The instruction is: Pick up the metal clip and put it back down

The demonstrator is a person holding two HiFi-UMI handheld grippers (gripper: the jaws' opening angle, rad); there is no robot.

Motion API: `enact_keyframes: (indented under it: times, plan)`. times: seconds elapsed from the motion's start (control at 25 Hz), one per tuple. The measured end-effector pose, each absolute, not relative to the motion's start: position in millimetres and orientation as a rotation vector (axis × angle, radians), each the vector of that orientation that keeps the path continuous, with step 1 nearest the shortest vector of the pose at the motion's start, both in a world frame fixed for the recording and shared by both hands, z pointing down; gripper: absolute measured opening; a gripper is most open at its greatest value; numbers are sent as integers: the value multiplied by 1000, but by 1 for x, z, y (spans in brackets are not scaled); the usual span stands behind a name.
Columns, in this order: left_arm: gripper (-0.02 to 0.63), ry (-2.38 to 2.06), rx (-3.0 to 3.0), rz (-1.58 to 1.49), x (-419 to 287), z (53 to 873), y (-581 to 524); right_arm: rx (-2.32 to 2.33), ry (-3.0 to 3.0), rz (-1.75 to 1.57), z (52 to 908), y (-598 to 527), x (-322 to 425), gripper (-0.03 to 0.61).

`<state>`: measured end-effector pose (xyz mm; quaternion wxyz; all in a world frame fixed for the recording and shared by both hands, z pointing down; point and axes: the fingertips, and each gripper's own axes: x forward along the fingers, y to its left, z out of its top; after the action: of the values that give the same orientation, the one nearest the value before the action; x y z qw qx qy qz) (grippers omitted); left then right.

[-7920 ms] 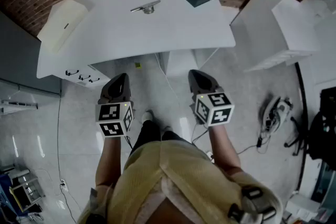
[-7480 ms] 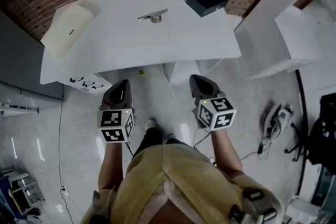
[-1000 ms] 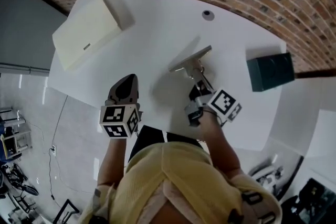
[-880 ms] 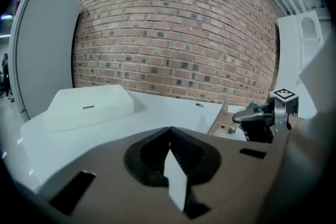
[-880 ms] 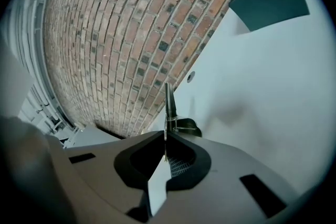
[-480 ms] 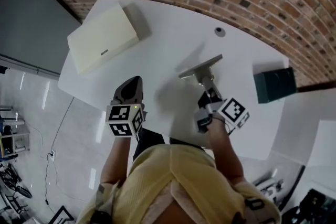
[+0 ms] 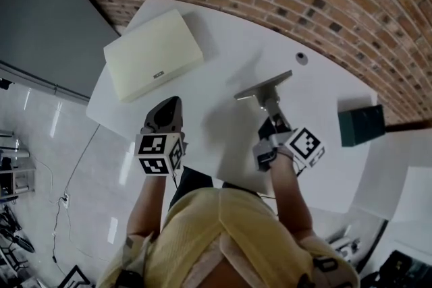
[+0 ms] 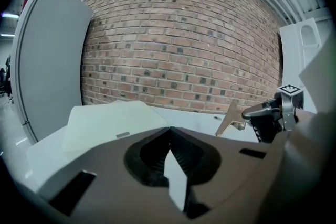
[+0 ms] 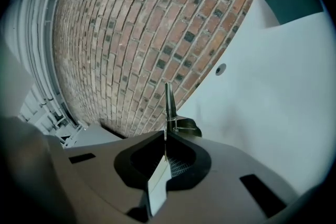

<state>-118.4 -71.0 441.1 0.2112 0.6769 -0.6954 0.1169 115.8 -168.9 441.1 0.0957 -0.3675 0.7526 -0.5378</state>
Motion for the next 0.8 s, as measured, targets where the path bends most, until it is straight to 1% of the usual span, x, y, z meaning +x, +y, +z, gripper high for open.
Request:
enact_keyframes:
  times: [0.28, 0.8]
  plan:
    - [3, -1981, 1849, 326, -184, 435, -66, -990, 2284, -1588, 428, -173, 41, 6]
    - [3, -2035, 1807, 297, -295, 439, -72, -947, 2396, -1573, 415, -190, -84, 6]
